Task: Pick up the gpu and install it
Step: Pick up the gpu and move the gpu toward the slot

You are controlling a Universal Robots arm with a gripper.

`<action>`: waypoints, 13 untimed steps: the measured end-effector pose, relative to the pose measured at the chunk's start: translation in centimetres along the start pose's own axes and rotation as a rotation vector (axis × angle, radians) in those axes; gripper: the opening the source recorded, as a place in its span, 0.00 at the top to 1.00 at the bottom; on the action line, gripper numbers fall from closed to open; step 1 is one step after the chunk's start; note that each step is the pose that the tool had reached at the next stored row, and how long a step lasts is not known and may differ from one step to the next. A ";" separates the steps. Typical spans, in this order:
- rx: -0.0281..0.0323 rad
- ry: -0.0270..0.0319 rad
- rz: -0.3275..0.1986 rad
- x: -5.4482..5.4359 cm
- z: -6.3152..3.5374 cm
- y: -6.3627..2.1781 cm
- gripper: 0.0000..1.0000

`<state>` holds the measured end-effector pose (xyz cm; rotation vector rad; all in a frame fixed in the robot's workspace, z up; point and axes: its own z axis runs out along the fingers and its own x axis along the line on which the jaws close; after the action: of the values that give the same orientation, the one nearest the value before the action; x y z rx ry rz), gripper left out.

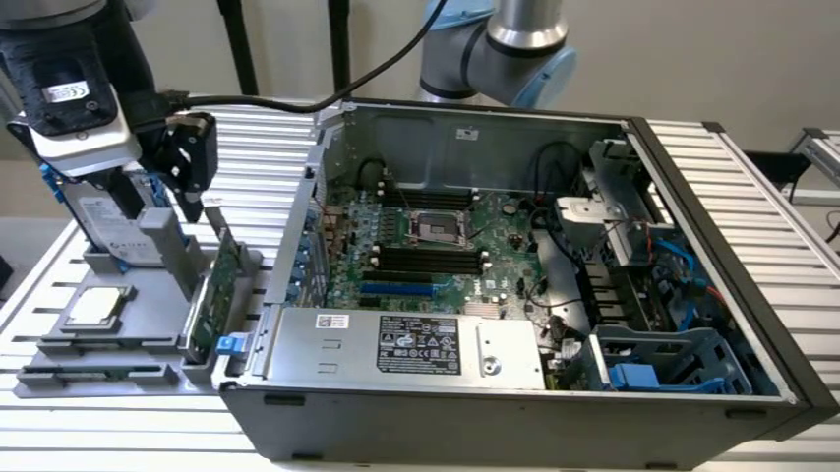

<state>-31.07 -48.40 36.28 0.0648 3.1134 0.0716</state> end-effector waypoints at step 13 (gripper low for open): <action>0.0001 0.0001 0.000 0.1 2.35 -0.11 0.40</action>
<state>-31.08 -48.40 33.92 0.0648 3.1136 0.0715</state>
